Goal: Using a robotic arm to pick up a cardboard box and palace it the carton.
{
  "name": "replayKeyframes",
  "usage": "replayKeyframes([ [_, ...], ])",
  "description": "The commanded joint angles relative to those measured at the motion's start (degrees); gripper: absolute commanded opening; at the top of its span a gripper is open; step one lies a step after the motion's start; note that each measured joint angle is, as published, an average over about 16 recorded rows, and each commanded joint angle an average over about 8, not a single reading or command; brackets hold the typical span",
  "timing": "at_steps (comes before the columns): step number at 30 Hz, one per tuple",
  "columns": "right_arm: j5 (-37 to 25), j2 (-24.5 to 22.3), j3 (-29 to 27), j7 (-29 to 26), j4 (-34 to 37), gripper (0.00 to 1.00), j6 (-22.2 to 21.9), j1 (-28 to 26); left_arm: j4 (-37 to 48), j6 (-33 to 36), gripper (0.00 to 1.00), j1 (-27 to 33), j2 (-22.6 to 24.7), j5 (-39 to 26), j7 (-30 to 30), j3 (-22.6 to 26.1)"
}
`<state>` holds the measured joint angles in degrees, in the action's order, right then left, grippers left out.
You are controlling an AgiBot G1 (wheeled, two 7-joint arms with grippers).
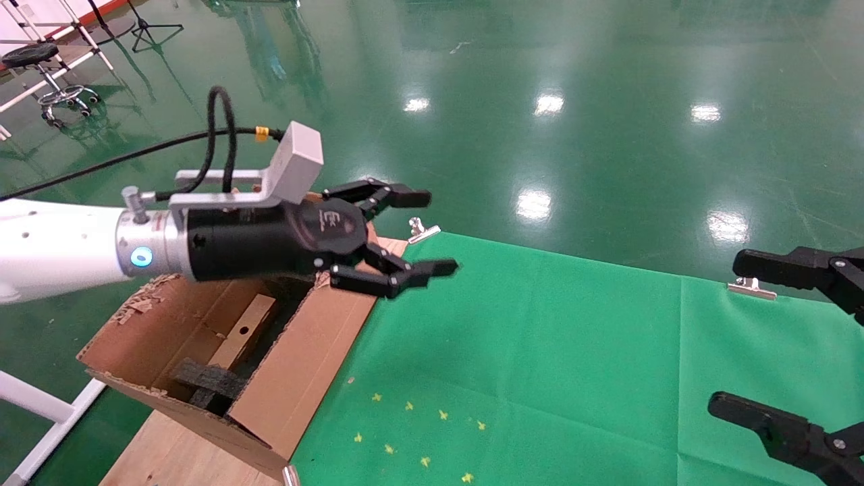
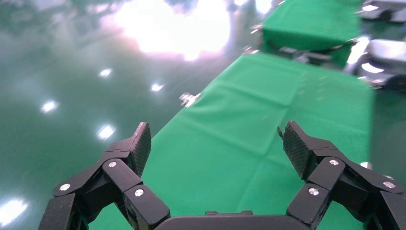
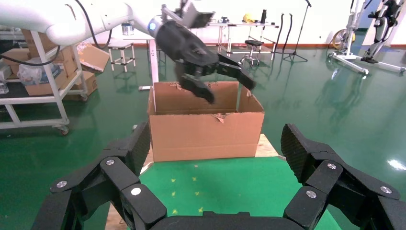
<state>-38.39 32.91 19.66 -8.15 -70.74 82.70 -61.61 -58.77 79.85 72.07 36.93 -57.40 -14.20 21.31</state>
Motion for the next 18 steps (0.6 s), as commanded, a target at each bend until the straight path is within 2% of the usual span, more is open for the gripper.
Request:
replayKeyframes([
  [1, 0.0, 0.0, 0.0, 0.0, 0.0, 1.0, 0.0, 0.0, -2.03, 0.8, 1.0, -1.44, -0.26, 2.13, 0.47, -0.73],
  [11, 0.0, 0.0, 0.0, 0.0, 0.0, 1.0, 0.0, 0.0, -12.0, 4.74, 1.0, -8.51, -1.54, 12.59, 2.8, -4.28],
  [18, 0.01, 0.0, 0.0, 0.0, 0.01, 1.0, -0.01, 0.01, -15.96, 6.33, 1.0, -11.29, -2.04, 16.77, 3.61, -5.68],
])
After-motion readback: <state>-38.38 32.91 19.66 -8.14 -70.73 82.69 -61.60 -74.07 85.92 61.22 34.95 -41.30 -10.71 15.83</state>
